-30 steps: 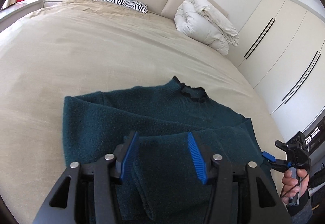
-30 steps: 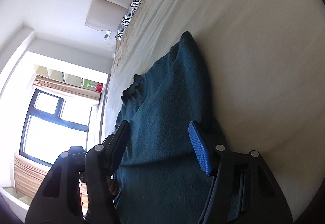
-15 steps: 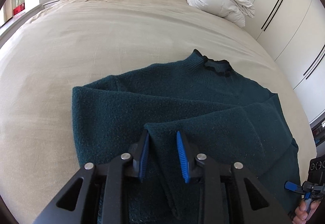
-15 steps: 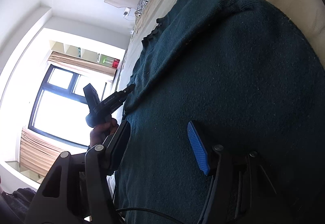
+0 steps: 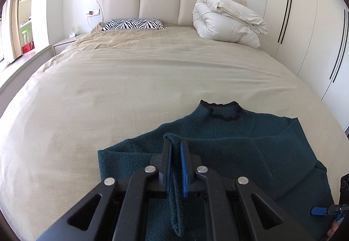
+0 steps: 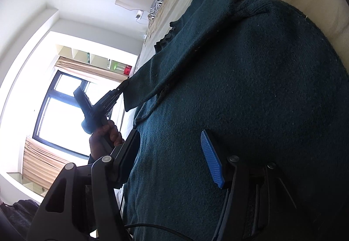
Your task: Fold small clothes
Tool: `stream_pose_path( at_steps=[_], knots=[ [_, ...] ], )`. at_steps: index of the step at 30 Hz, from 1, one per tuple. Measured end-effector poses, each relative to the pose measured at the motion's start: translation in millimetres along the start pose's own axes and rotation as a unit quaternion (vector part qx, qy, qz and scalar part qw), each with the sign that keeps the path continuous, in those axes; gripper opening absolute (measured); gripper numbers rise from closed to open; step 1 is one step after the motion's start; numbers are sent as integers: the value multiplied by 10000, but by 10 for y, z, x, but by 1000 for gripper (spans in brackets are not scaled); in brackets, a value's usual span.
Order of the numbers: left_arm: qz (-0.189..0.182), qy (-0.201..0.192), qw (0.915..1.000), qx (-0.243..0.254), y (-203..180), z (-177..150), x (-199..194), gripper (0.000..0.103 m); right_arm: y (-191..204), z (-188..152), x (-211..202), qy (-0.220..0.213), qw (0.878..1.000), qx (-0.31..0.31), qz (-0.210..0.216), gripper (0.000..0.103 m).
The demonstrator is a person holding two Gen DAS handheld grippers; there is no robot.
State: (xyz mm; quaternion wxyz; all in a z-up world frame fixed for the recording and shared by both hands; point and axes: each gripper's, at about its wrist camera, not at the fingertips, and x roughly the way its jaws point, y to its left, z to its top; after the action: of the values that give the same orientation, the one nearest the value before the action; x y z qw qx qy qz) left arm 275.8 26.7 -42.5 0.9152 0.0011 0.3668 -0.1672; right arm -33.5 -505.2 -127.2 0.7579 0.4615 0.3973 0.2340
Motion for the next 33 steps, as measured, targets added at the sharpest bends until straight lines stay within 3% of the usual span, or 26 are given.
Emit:
stream_pose_path(
  at_steps=[3, 8, 11, 13, 16, 20, 22, 24, 27, 30, 33],
  knots=[
    [18, 808, 9967, -79, 92, -195, 394, 10, 3, 25, 34, 18, 10000, 20, -15, 56],
    [-188, 711, 9957, -565, 288, -313, 382, 32, 180, 174, 23, -2, 9999, -33, -134, 60],
    [-104, 585, 9963, -627, 306, -277, 287, 40, 294, 443, -23, -228, 9996, -141, -52, 60],
    [-79, 461, 9964, -700, 318, -291, 197, 52, 319, 698, -37, -403, 9991, -107, -34, 60],
    [-121, 455, 9957, -794, 345, -346, 156, 55, 236, 1162, 1, -591, 9982, 87, 44, 60],
    [19, 556, 9970, -537, 258, -486, 252, 60, -34, 1691, 166, -602, 9957, 644, 291, 63],
    [31, 563, 9974, -446, 232, -485, 262, 65, -168, 1835, 259, -518, 9945, 883, -202, 63],
    [34, 574, 9974, -439, 227, -487, 244, 65, -336, 1793, 258, -450, 9925, 1029, -480, 63],
    [-141, 529, 9963, -669, 294, -513, 98, 65, -383, 1529, 30, -552, 9942, 879, -265, 63],
    [-331, 447, 9941, -933, 385, -601, -194, 65, -381, 1150, -395, -824, 9914, 845, -571, 63],
    [-504, 225, 9917, -1164, 480, -788, -673, 66, -410, 767, -944, -1266, 9844, 1062, -608, 64]
  ],
)
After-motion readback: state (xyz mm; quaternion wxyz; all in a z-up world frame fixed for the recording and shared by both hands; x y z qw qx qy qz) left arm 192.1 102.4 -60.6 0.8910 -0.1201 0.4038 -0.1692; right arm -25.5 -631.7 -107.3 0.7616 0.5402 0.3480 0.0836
